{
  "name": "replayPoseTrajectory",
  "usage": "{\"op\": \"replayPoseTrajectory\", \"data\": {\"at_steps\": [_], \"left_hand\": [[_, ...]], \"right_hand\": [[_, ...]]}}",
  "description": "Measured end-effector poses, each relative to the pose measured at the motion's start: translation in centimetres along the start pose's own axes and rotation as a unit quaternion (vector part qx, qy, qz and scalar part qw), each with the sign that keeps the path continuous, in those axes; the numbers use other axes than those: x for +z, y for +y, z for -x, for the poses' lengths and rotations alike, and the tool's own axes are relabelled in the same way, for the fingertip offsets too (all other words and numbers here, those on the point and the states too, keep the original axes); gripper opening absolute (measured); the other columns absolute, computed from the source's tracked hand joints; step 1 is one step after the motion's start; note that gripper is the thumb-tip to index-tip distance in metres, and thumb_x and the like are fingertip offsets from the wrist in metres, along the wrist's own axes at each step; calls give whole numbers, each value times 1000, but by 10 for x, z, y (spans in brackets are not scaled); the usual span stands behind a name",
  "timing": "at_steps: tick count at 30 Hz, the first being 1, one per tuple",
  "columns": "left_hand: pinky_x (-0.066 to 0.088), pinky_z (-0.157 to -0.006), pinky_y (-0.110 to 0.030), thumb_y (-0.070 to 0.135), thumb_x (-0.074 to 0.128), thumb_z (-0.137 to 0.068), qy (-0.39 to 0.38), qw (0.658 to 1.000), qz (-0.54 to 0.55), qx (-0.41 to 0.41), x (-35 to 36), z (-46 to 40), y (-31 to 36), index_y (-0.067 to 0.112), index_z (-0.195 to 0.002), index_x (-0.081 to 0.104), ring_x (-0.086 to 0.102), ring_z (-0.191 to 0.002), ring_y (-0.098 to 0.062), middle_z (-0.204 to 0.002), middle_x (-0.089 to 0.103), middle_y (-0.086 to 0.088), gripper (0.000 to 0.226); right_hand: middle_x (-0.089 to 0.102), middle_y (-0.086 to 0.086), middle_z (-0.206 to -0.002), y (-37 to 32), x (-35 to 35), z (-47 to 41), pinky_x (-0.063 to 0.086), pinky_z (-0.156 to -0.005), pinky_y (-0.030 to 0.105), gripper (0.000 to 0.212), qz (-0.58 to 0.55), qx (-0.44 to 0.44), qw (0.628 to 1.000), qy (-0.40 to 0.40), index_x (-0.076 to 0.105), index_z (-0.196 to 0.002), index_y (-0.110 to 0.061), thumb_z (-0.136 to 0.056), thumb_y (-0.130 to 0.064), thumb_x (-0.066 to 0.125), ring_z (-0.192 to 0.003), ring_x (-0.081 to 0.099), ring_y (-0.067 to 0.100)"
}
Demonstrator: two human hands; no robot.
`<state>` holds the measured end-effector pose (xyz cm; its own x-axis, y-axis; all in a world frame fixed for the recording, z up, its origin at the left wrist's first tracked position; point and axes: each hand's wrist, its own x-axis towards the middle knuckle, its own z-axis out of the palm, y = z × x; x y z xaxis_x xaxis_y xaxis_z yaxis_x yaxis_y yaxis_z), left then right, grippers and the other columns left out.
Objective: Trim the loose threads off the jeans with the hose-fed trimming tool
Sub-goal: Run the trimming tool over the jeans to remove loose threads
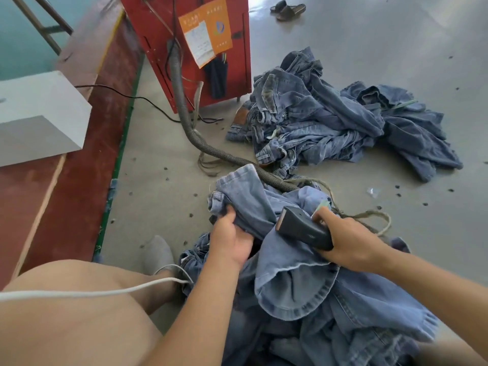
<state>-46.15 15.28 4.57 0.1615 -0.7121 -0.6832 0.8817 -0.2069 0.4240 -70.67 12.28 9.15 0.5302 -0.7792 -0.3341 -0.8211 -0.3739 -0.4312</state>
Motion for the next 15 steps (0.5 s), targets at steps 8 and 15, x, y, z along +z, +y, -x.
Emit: {"op": "replayPoseTrajectory", "data": {"at_steps": [8, 15], "left_hand": [[51, -94, -45, 21, 36, -111, -67, 996, 48, 29, 22, 21, 34, 7, -126, 64, 67, -111, -30, -117, 73, -17, 35], [55, -99, -45, 15, 45, -109, -116, 984, -123, 52, 12, 30, -5, 6, -139, 59, 61, -129, -35, -135, 67, -17, 35]], "right_hand": [[59, -19, -94, 9, -22, 45, 40, -65, 14, 50, 19, -130, 982, -136, 40, -111, -45, -72, -49, 72, -82, 56, 1], [66, -16, -91, 25, -28, 39, 45, -68, 13, 47, -18, -48, 997, -52, 44, -111, -47, -84, -36, 81, -76, 62, 2]]}}
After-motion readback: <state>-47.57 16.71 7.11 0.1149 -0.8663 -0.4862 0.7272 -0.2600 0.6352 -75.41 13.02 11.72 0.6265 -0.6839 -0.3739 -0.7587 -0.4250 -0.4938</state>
